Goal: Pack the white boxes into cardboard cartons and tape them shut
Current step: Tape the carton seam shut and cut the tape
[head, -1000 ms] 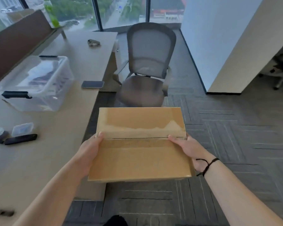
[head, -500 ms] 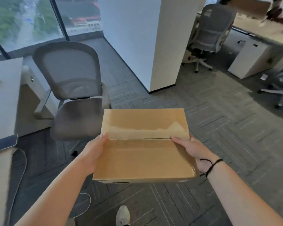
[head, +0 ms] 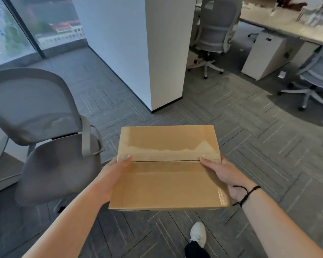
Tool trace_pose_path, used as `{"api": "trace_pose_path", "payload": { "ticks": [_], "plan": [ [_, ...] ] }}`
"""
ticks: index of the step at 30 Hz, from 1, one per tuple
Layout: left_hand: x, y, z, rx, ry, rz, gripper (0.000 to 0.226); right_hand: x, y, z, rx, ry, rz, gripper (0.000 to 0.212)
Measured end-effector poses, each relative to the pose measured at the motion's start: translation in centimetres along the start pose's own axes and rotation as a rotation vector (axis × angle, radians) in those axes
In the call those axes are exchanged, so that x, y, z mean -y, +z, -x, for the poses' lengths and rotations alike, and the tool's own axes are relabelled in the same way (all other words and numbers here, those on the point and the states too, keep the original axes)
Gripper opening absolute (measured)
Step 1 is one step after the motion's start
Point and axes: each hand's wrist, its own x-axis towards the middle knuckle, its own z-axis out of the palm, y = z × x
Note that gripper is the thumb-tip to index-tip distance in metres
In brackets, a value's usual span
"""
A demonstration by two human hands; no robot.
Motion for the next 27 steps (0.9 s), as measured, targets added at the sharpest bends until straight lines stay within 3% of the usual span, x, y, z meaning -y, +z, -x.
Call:
{"api": "trace_pose_path", "payload": {
  "ticks": [12,18,27],
  "plan": [
    [-10.0,16.8,-13.4,-0.081,0.03,-0.041,0.028,13.7,-12.1,-17.7,0.055,-0.01,0.033,0.041],
    [-15.8,20.4,-21.8,-0.095,0.031,-0.042,0.031,19.5,-13.3,-27.5,0.093,0.02,0.033,0.04],
    [-27.9,25.5,-37.1,-0.042,0.018,-0.043,0.029,30.3,-14.4,-42.6,0.02,0.024,0.028,0.034]
  ]
}}
